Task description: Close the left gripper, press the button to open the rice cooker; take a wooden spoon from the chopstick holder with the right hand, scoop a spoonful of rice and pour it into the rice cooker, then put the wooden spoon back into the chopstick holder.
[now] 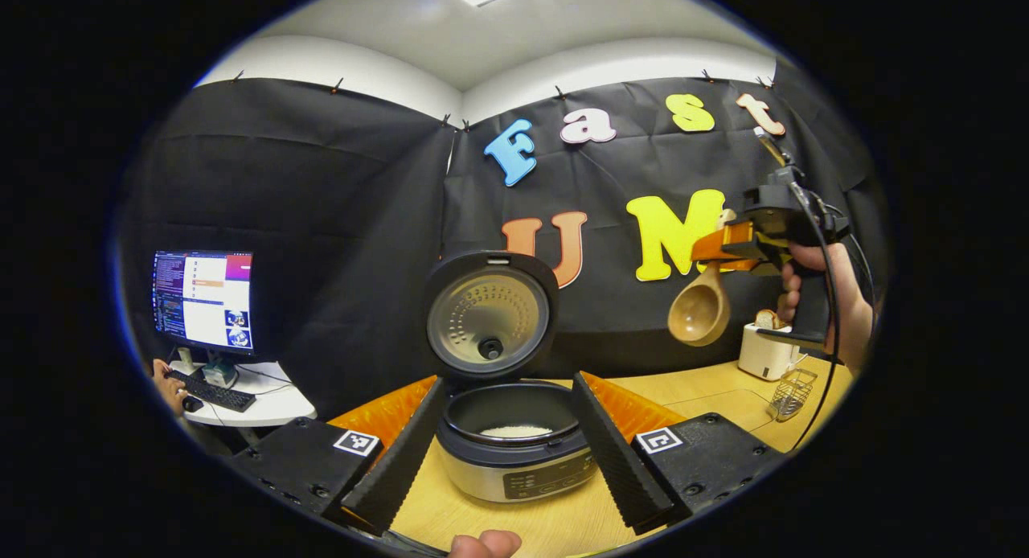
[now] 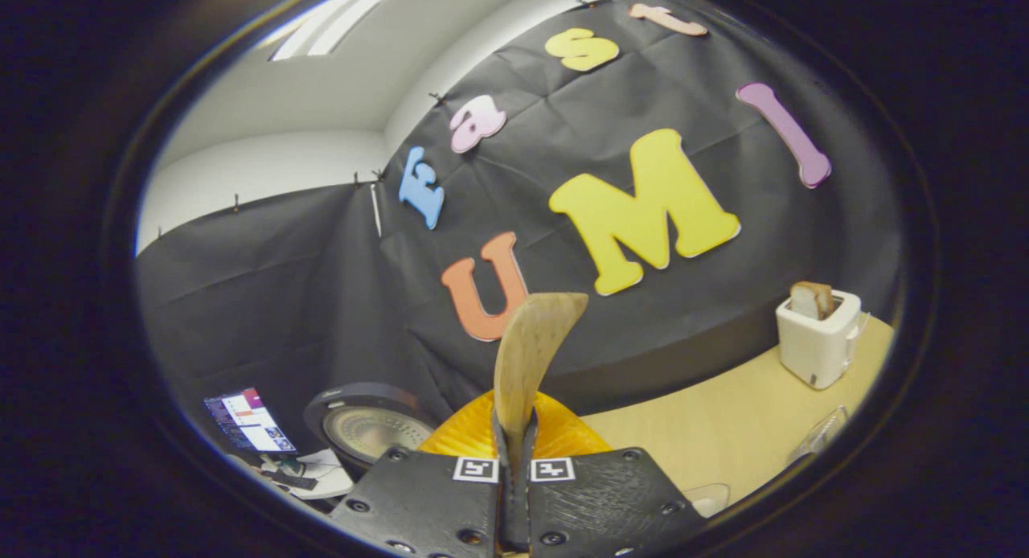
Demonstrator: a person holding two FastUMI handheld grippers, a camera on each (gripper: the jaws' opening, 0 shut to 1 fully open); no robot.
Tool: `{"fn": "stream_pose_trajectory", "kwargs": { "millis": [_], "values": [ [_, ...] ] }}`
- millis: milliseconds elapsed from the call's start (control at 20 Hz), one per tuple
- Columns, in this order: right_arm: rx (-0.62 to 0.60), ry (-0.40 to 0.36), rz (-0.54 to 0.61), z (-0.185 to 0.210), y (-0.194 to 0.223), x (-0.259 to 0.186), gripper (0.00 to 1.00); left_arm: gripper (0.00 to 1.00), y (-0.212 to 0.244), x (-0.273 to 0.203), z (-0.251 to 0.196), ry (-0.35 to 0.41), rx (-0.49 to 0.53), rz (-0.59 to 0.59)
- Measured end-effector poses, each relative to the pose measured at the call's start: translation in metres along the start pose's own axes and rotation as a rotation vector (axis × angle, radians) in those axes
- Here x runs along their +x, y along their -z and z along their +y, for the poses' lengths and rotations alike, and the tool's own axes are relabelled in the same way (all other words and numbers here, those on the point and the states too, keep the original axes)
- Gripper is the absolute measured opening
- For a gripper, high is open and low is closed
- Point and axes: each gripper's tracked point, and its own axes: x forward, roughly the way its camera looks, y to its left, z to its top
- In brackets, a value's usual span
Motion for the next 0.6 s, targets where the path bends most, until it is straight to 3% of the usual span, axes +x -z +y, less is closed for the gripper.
{"fn": "stream_pose_trajectory", "kwargs": {
  "millis": [300,600],
  "values": [
    [0.011,0.187,-0.092,-0.121,-0.049,-0.059,0.0,1.0,0.006,0.005,-0.031,0.043,0.005,0.02],
    [-0.008,0.407,-0.139,-0.242,-0.055,-0.109,0.0,1.0,0.014,0.008,-0.04,0.063,-0.014,0.046]
  ]
}}
